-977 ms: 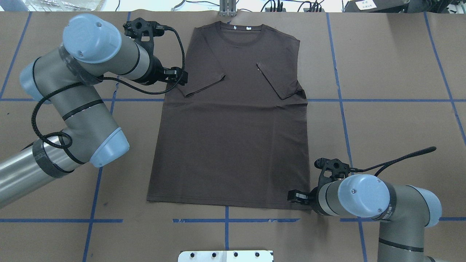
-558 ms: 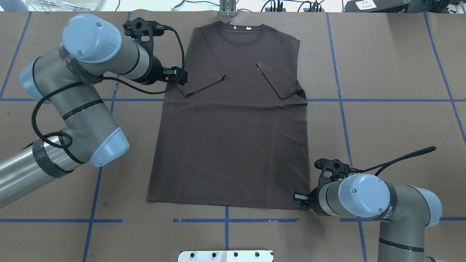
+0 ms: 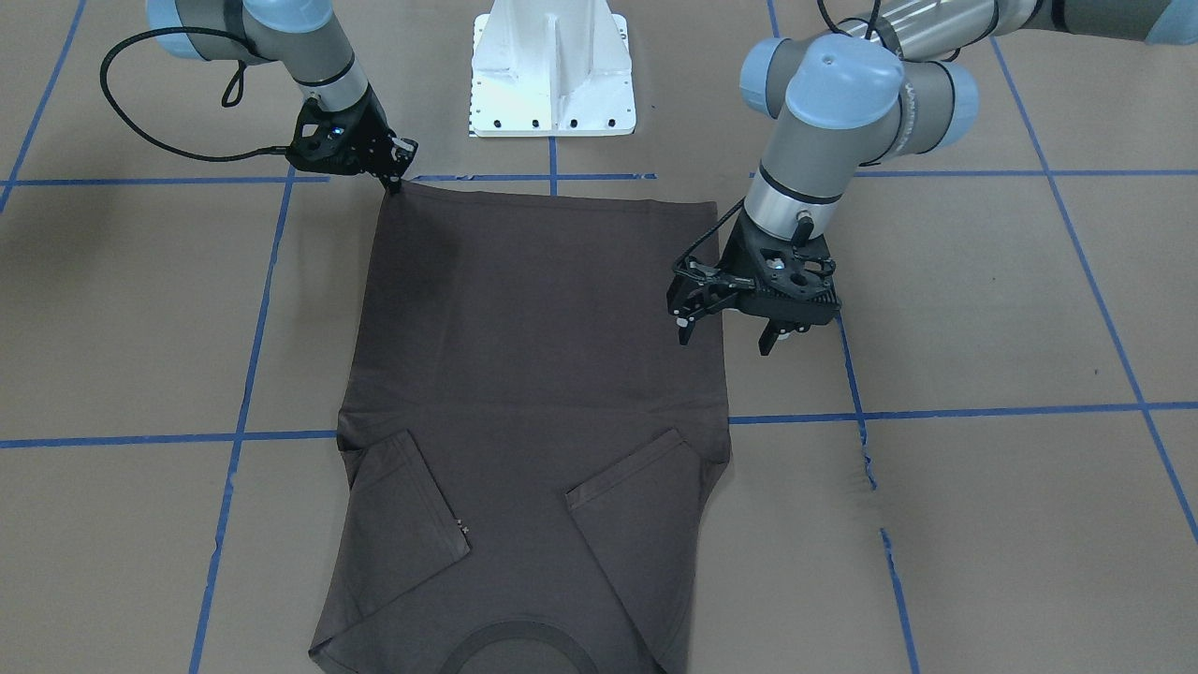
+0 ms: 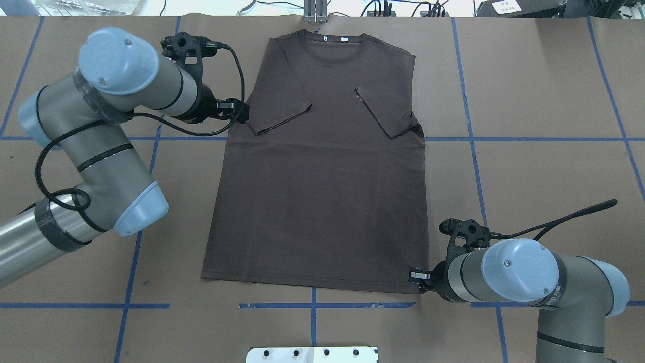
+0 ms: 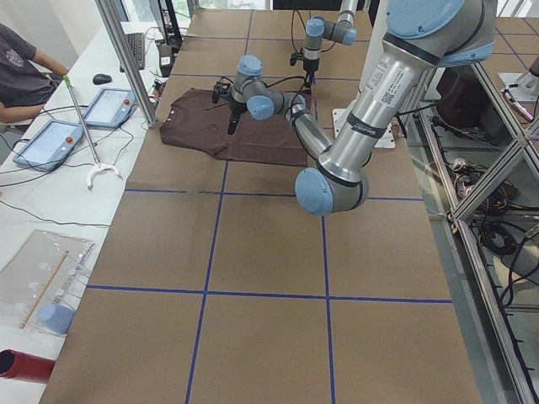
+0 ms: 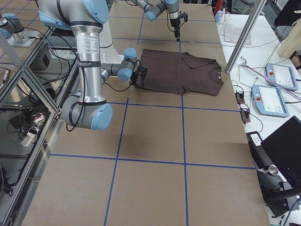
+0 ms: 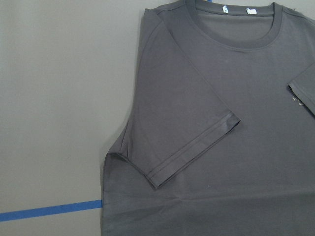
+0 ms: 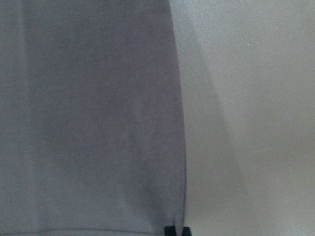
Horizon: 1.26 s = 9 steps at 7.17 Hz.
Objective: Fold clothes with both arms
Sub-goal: 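Move both grippers down to the hem corners nearest the robot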
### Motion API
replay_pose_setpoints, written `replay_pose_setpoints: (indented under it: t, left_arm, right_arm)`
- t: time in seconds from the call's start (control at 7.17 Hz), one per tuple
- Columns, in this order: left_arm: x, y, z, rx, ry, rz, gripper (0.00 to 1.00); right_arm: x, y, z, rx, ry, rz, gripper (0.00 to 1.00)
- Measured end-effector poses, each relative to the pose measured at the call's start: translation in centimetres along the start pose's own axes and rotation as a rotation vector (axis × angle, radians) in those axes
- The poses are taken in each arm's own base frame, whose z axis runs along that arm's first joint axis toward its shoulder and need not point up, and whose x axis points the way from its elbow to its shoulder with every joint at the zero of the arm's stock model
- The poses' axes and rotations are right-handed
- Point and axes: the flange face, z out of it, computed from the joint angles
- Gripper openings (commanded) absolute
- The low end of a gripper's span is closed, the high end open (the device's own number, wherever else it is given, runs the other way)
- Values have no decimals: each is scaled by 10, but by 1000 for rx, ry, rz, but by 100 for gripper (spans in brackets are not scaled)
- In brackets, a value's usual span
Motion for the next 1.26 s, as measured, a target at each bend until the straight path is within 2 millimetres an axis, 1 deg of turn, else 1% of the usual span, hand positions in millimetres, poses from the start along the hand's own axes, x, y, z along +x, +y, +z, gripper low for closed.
replay_pose_setpoints:
  t: [0.14,0.28,0.42,0.56,0.7,0.84,0.98,1.12,1.26]
  left_arm:
    - [-24,35,0,-30,-10,-74,100]
    - [-37,79,3,-63,-23,-170,100]
    - [-37,129,7,-92,-40,-259,98]
    - [-29,177,17,-115,-62,-325,96]
    - [-16,218,30,-131,-86,-365,94]
    - [-6,247,41,-146,-103,-385,93]
    - [-1,266,49,-159,-117,-395,90]
    - [1,276,54,-165,-126,-396,86]
    - [1,280,56,-166,-131,-397,75]
  right_arm:
    - [-1,-2,-7,1,-13,-3,0]
    - [-3,-4,-12,5,-24,-6,0]
    - [-5,-6,-15,8,-32,-7,0]
    - [-7,-8,-17,11,-37,-9,0]
    - [-8,-9,-18,14,-39,-14,0]
    - [-8,-10,-18,16,-40,-18,0]
    - [-8,-11,-19,18,-41,-20,0]
    - [-8,-12,-19,18,-42,-21,0]
    - [-8,-12,-19,17,-42,-21,0]
